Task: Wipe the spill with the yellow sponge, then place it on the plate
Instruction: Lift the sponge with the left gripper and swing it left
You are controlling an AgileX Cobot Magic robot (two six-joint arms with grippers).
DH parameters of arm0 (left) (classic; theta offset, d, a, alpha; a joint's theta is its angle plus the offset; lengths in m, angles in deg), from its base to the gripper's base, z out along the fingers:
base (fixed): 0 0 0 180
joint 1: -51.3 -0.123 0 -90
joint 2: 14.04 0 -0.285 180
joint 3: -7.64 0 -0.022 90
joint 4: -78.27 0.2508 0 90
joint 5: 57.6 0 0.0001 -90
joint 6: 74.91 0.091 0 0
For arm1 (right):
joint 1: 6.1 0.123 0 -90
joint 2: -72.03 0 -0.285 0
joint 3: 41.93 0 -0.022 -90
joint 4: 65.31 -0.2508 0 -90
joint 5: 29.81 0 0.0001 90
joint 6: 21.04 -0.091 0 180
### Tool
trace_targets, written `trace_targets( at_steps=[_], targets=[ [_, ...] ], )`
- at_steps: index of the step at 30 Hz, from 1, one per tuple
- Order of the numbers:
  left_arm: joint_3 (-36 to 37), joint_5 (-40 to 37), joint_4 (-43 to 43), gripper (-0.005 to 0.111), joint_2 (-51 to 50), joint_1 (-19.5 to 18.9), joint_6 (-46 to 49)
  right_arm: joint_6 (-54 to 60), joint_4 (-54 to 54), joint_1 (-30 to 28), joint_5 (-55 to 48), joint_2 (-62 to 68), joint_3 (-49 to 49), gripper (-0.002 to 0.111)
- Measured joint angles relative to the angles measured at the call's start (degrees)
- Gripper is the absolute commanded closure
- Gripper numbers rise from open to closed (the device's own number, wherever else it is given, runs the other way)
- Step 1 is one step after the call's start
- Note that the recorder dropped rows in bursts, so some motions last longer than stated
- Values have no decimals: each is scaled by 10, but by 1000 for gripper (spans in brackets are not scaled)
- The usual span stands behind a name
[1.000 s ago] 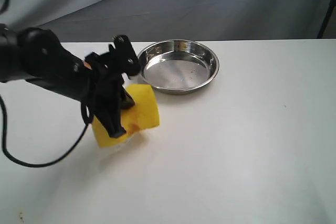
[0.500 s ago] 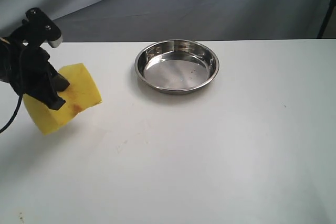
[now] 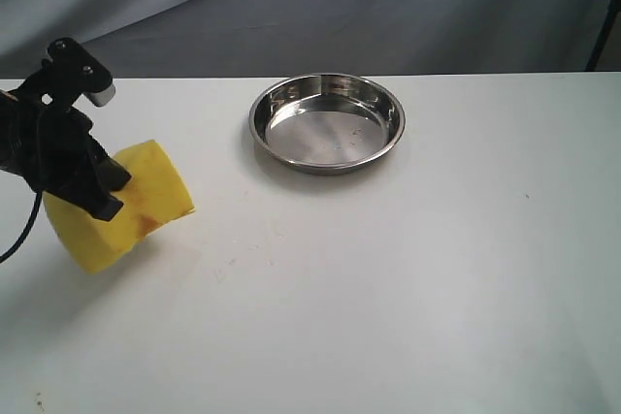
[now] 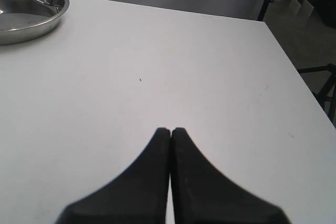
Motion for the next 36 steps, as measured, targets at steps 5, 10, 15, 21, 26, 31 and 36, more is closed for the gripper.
trace_targets(
  at_steps=[5, 10, 15, 21, 26, 31, 36],
  targets=[
    [0, 42, -27, 107, 0, 0, 0, 0, 0, 0, 0, 0, 0, 108],
    [0, 47, -53, 107, 0, 0, 0, 0, 0, 0, 0, 0, 0, 108],
    [0, 49, -54, 107, 0, 0, 0, 0, 0, 0, 0, 0, 0, 108],
    [0, 52, -65, 107, 0, 0, 0, 0, 0, 0, 0, 0, 0, 108],
    [0, 55, -65, 107, 0, 0, 1, 0, 0, 0, 0, 0, 0, 108],
    [0, 55, -65, 107, 0, 0, 1, 0, 0, 0, 0, 0, 0, 108],
    [0, 55, -69, 107, 0, 0, 1, 0, 0, 0, 0, 0, 0, 108]
  ],
)
